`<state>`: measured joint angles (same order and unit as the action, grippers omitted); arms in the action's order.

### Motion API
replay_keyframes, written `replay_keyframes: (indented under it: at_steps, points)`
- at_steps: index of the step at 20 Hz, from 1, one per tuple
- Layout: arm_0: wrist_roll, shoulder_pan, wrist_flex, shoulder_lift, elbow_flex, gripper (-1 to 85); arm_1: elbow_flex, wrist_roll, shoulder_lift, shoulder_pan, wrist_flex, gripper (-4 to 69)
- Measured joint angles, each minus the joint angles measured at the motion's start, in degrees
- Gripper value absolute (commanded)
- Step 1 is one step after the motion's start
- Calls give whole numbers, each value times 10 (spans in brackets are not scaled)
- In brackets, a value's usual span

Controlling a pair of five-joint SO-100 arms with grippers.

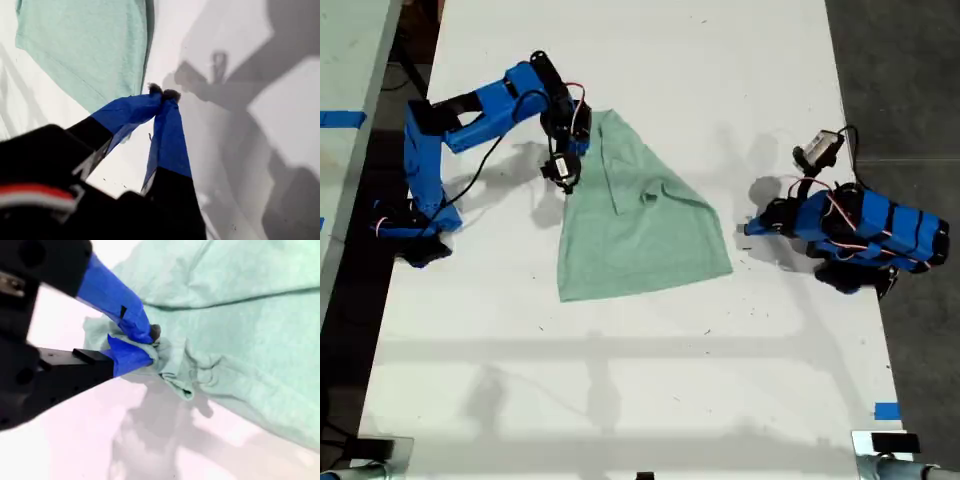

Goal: Fold t shirt

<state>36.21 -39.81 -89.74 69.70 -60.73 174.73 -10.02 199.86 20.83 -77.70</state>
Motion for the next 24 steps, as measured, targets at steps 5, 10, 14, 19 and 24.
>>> replay_keyframes:
  at_steps: [5, 10, 14, 19, 24]
  points:
    - [61, 122, 51, -61, 21, 387, 0, 0, 0, 0, 0, 8]
    - [18, 102, 27, 24, 19, 228, 0, 0, 0, 0, 0, 8]
    - [-61, 15, 29, 243, -27, -2, 0, 0, 0, 0, 0, 8]
    - [-152, 18, 128, 512, -266, -3, 0, 0, 0, 0, 0, 8]
    - [-236, 19, 304, 1080, -794, 0, 0, 0, 0, 0, 0, 8]
